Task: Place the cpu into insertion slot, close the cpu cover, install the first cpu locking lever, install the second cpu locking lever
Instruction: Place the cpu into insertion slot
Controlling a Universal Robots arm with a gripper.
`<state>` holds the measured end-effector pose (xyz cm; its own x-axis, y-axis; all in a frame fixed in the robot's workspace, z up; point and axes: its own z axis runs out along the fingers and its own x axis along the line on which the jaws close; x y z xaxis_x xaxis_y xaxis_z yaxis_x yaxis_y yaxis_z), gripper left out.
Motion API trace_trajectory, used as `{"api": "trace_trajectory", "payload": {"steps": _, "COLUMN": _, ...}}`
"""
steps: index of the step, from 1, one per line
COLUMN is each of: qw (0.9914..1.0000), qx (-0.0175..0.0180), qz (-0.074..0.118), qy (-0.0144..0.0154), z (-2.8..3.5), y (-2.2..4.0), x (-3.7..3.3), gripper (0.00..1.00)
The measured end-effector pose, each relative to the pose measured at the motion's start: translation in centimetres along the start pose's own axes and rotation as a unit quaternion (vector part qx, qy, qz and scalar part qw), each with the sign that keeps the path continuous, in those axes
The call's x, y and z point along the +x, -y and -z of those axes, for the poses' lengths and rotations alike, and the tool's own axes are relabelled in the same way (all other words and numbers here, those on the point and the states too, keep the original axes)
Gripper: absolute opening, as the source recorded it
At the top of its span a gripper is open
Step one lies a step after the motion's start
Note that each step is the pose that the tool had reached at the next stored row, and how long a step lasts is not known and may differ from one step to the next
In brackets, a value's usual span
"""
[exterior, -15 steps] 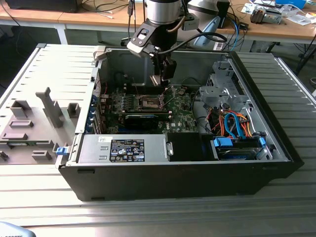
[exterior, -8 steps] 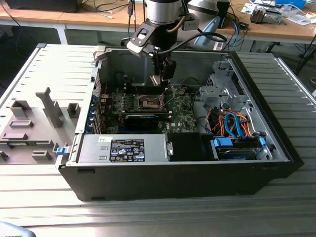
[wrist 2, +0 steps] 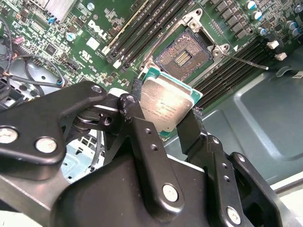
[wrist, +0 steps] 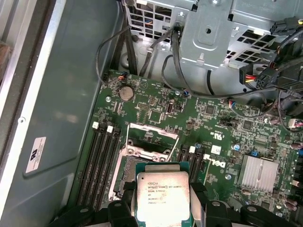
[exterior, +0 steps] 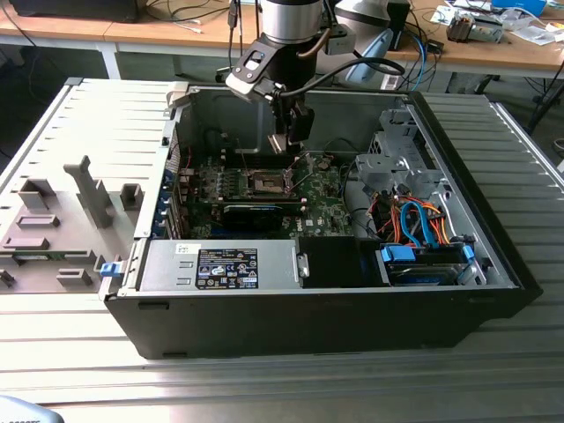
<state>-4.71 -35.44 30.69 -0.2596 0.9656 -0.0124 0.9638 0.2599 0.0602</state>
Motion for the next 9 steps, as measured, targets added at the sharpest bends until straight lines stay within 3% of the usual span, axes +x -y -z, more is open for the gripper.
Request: {"api": "trace_trajectory", "payload": {"steps": 9, "qw": 0.99998, "qx": 0.0002, "qz": -0.006, "qy": 0.0008, "z": 0.00, "y": 0.00, "x": 0.00, "gripper": 0.55}}
